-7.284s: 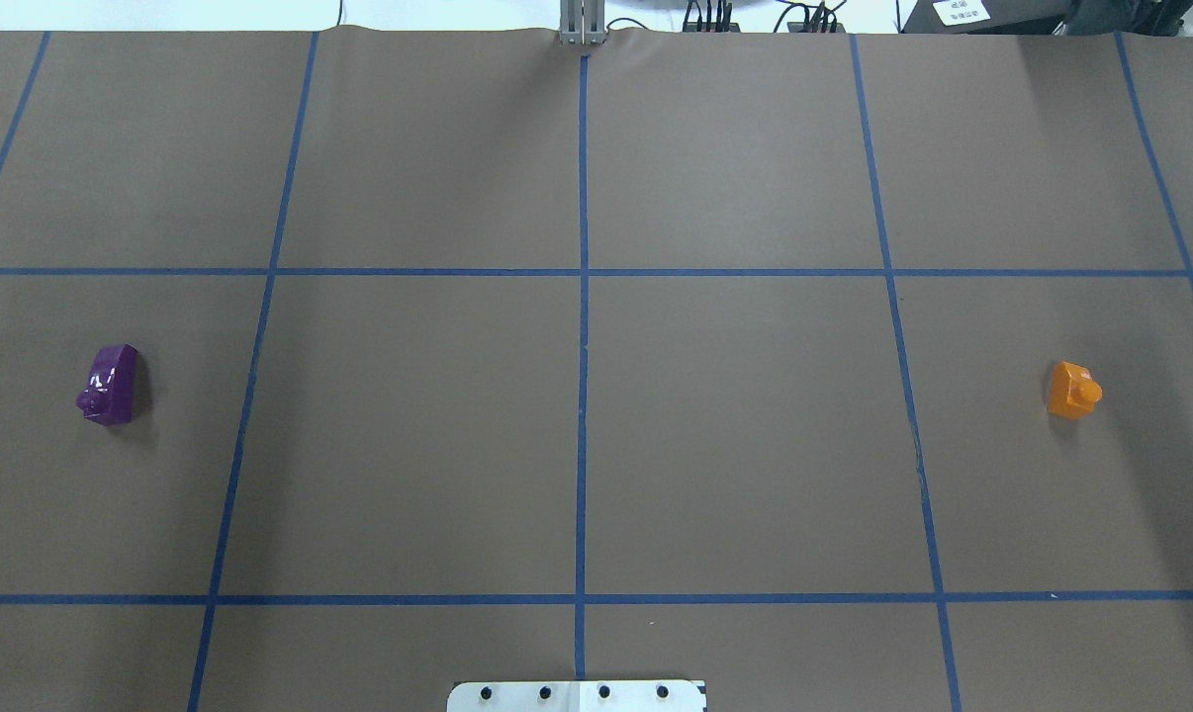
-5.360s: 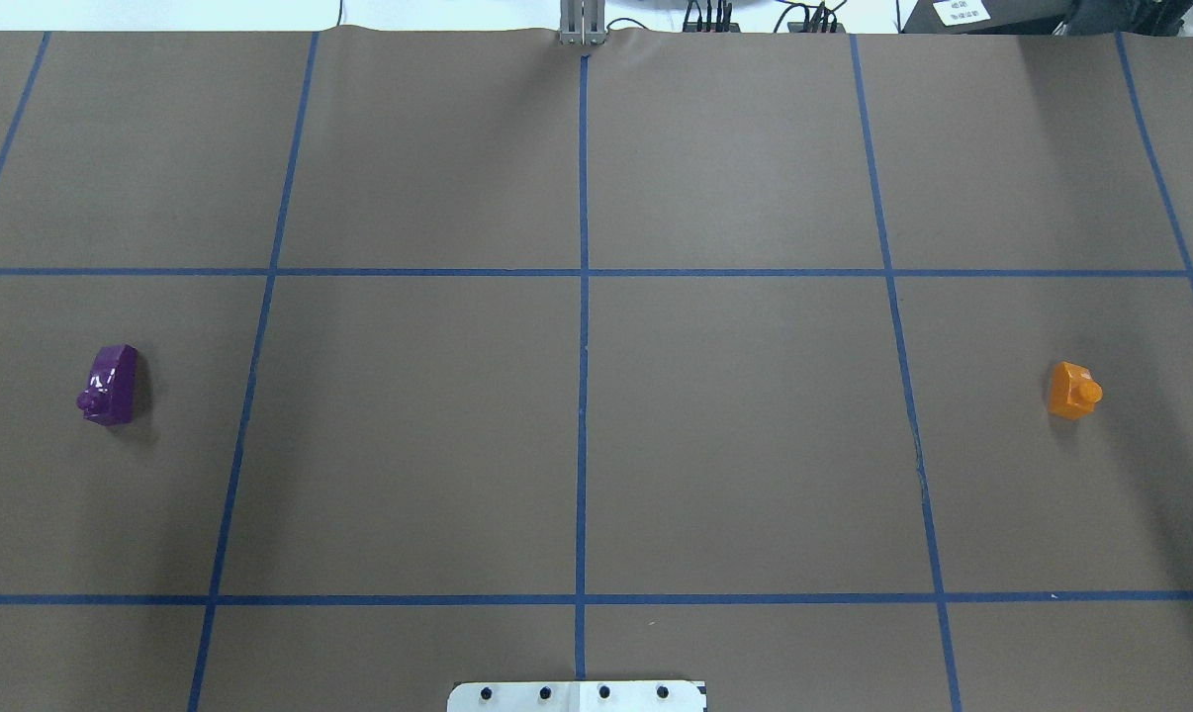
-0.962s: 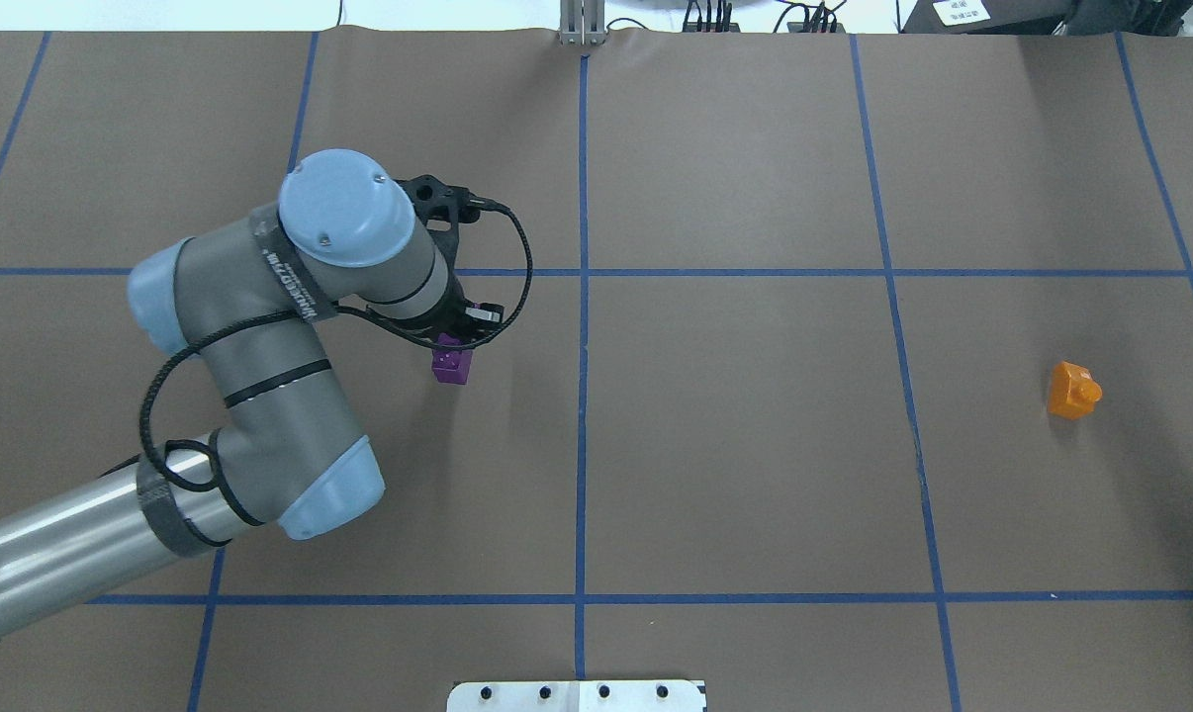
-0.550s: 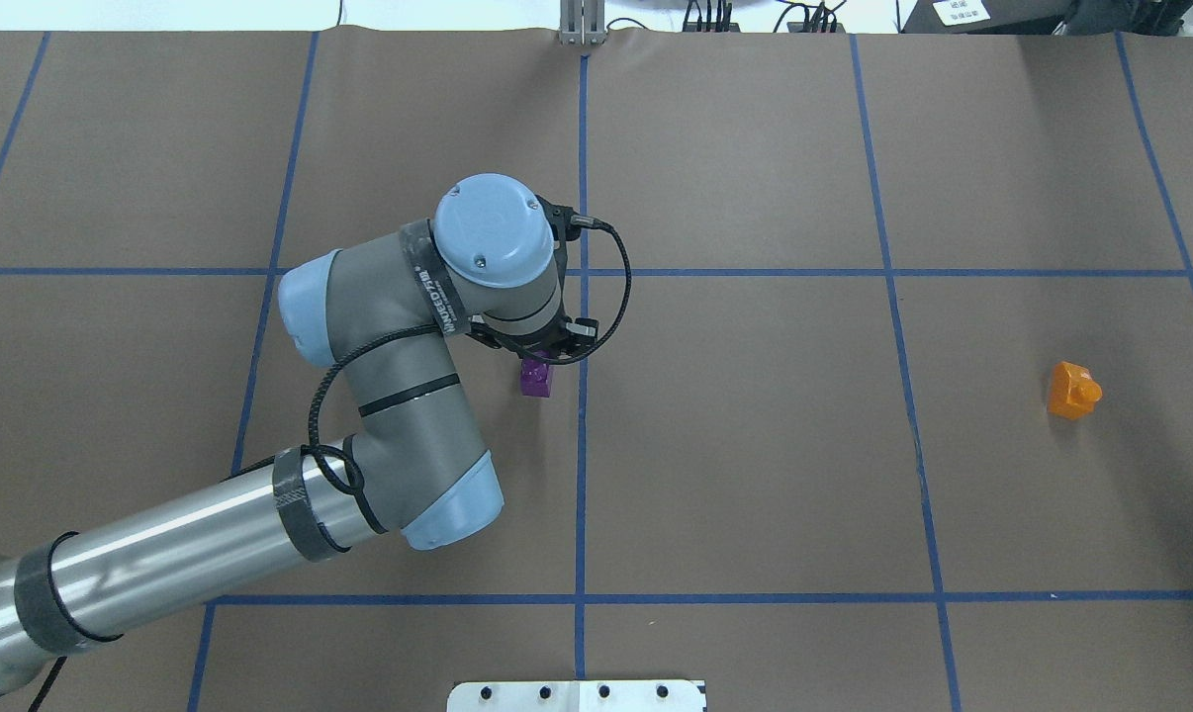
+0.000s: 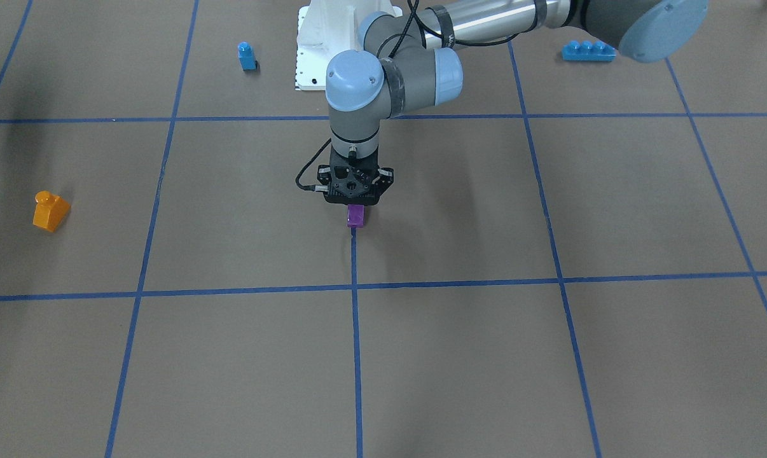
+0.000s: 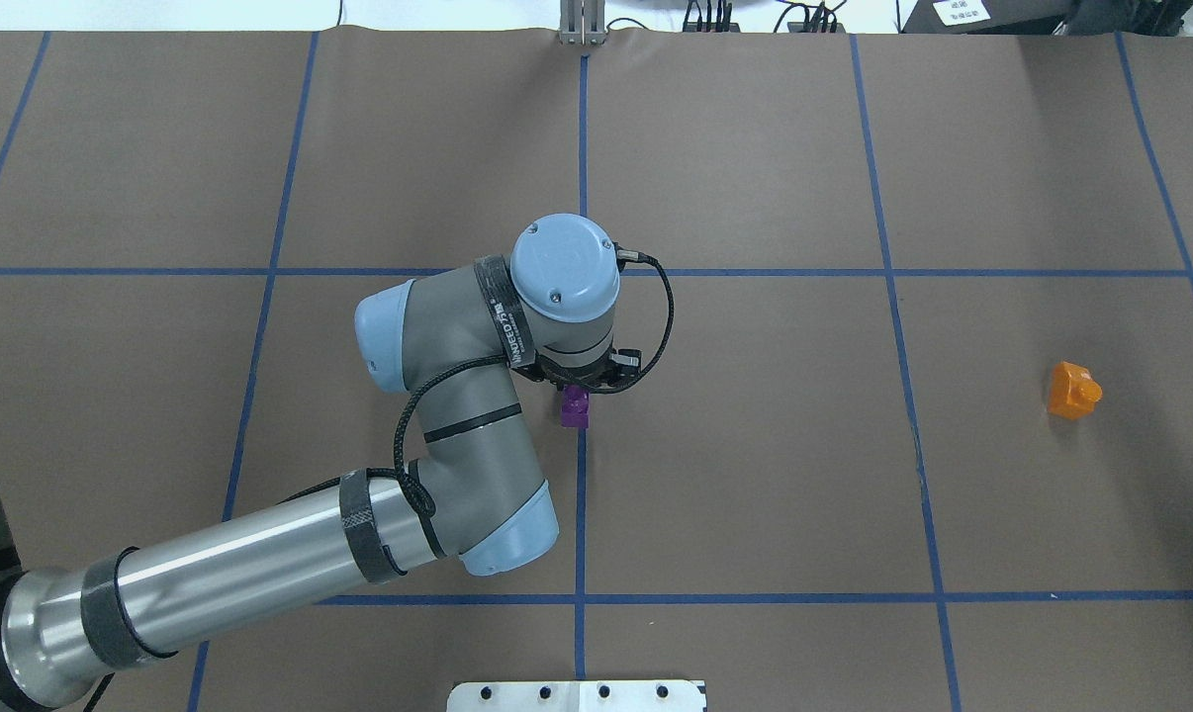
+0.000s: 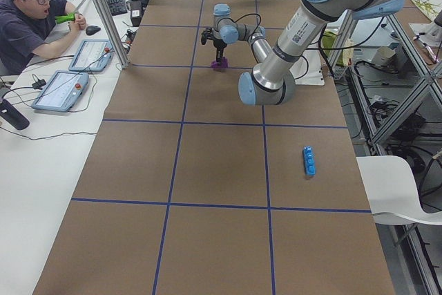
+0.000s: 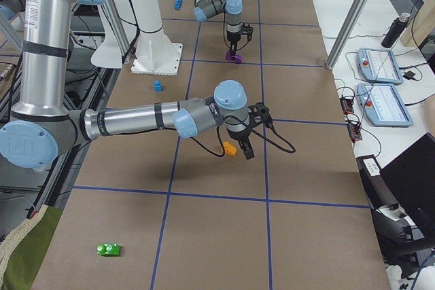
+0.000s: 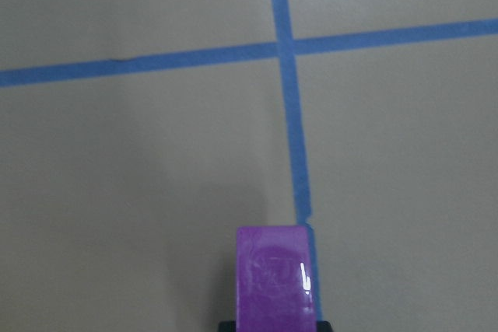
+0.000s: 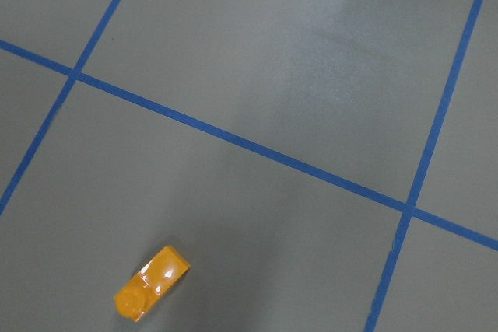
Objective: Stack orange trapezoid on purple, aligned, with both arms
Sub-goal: 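Carry the purple trapezoid with the left gripper to the table center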
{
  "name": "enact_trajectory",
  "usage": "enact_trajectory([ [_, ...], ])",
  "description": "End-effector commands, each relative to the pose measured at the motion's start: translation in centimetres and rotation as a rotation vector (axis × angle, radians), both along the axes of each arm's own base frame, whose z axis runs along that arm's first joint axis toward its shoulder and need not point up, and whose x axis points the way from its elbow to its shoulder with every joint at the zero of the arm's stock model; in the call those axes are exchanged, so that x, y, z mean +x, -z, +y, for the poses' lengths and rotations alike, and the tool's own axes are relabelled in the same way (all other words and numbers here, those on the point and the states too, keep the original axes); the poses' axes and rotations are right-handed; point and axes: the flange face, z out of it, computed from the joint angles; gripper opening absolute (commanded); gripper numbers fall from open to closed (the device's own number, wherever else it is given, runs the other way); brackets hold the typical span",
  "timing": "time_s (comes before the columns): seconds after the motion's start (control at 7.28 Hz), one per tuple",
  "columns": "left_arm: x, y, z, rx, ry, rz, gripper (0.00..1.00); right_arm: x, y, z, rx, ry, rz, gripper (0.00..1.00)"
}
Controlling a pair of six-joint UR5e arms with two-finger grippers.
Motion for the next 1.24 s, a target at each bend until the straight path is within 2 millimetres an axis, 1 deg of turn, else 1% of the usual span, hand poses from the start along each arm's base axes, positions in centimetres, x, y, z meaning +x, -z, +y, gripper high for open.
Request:
enact_trajectory([
  [0.0, 0.55, -0.09, 0.14, -0.007, -0.001, -0.006, 0.00, 0.00, 0.00, 0.00, 0.000, 0.000, 0.000, 1.00],
  [0.41, 0.75, -0.34, 0.30, -0.009, -0.004, -0.010, 0.00, 0.00, 0.00, 0.00, 0.000, 0.000, 0.000, 1.00],
  [0.55, 0.82, -0.34, 0.40, -0.009, -0.006, -0.010, 0.02, 0.01, -0.01, -0.01, 0.000, -0.001, 0.001, 1.00],
  [0.69, 0.89, -0.34, 0.50, -0.009, -0.007, -0.010, 0.08, 0.01, -0.01, -0.01, 0.000, -0.001, 0.001, 1.00],
  [0.82, 0.89, -0.34, 0.50, -0.009, -0.007, -0.010, 0.19, 0.01, -0.01, -0.01, 0.000, -0.001, 0.001, 1.00],
  [0.96, 0.96, -0.34, 0.60, -0.008, -0.010, -0.010, 0.38, 0.01, -0.01, -0.01, 0.000, -0.001, 0.001, 1.00],
  [1.1, 0.96, -0.46, 0.60, -0.009, -0.010, -0.011, 0.79, 0.01, -0.01, -0.01, 0.000, -0.001, 0.001, 1.00],
])
